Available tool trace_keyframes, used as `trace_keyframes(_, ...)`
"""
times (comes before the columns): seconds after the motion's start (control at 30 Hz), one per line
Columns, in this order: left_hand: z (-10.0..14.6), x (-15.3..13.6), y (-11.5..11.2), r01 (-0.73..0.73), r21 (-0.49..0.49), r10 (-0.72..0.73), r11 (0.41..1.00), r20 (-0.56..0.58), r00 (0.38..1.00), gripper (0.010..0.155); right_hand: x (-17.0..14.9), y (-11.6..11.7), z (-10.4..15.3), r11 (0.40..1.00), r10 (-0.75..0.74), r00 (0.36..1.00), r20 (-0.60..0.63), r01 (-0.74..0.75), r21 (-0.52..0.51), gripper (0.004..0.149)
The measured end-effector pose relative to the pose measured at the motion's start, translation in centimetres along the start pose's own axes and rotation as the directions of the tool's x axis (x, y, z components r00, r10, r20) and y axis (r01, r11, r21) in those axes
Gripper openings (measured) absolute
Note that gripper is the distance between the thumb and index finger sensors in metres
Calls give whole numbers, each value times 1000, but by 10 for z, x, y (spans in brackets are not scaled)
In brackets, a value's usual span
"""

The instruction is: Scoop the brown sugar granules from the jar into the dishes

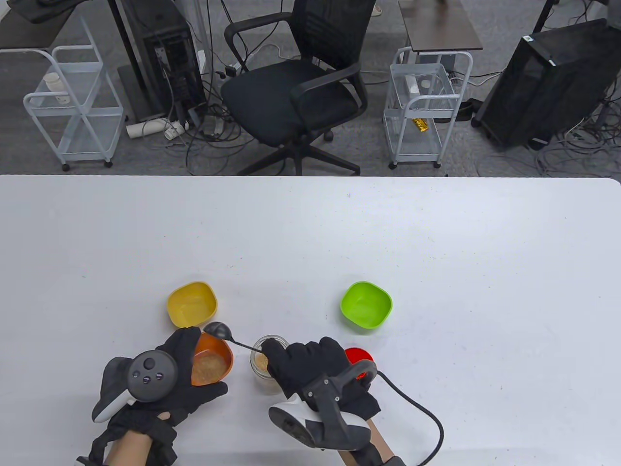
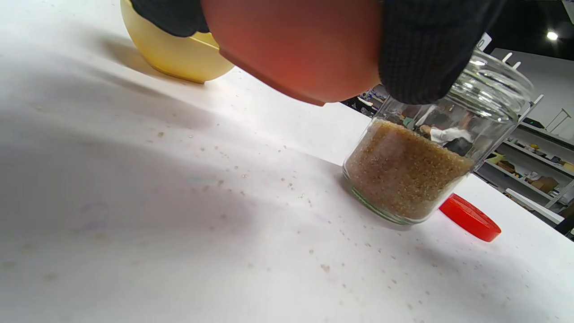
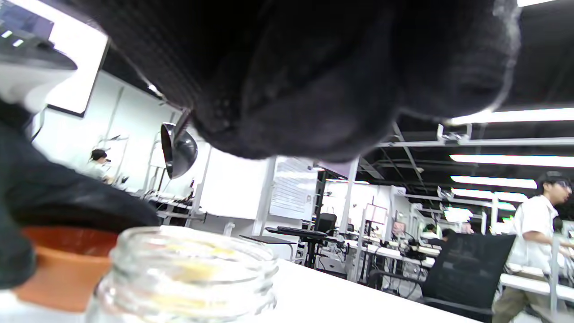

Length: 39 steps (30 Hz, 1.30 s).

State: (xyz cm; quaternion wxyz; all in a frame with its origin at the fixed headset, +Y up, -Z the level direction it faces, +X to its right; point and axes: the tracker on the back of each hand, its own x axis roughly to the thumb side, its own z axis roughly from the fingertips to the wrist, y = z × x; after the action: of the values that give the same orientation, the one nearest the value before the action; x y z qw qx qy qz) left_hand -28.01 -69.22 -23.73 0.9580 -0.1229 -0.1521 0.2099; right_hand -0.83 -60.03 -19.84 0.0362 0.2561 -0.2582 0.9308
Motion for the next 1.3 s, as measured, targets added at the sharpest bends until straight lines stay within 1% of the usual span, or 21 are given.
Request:
trace_keyframes(0.07,0,0,0,4,-4,-4,1000,-3,1000,115,-10,-3,2,997,-76,995,-70,76,-11,39)
trace_keyframes(0.17,0,0,-1,7,-8,-7,1000,-7,1000,115,-25,-4,8,985,-170,970,-175,171,-8,39)
trace_keyframes(0.2,0,1,-1,8,-10,-8,1000,-10,1000,115,-34,-2,12,972,-225,946,-234,233,7,39)
trace_keyframes(0.27,-1,1,-1,7,-14,-7,1000,-14,1000,115,-44,1,19,943,-319,900,-297,332,-9,39)
trace_keyframes(0.3,-1,1,-1,7,-16,-7,1000,-17,1000,115,-50,4,23,921,-370,865,-339,390,-10,39)
trace_keyframes(0.43,-1,1,-1,8,-19,-9,1000,-26,1000,115,-63,15,39,868,-461,785,-415,496,-26,39)
trace_keyframes(0.5,-1,1,-1,10,-18,-11,1000,-30,1000,114,-68,19,45,849,-486,760,-431,527,-28,39)
trace_keyframes(0.7,0,0,-2,21,-23,-22,1000,-41,999,114,-82,28,62,788,-573,673,-467,609,-88,39)
trace_keyframes(0.83,1,0,-1,19,-15,-19,1000,-43,999,115,-91,32,72,746,-636,615,-466,645,-167,39)
trace_keyframes(0.9,1,-3,0,8,-8,-9,1000,-56,998,114,-93,34,76,745,-629,609,-482,649,-152,39)
trace_keyframes(0.97,1,-5,1,14,-19,-15,1000,-69,998,114,-94,35,78,747,-632,606,-483,642,-173,39)
trace_keyframes(1.1,0,-12,11,21,-11,-22,1000,-106,994,114,-96,36,77,740,-638,599,-484,652,-167,39)
trace_keyframes(1.17,1,-16,17,61,-8,-61,998,-125,990,114,-99,36,77,736,-642,593,-486,654,-173,39)
trace_keyframes(1.2,2,-20,20,88,-12,-89,996,-141,986,114,-99,36,77,732,-647,586,-488,657,-180,39)
trace_keyframes(1.3,3,-35,26,90,-17,-92,996,-184,979,114,-100,37,76,725,-652,579,-490,665,-180,39)
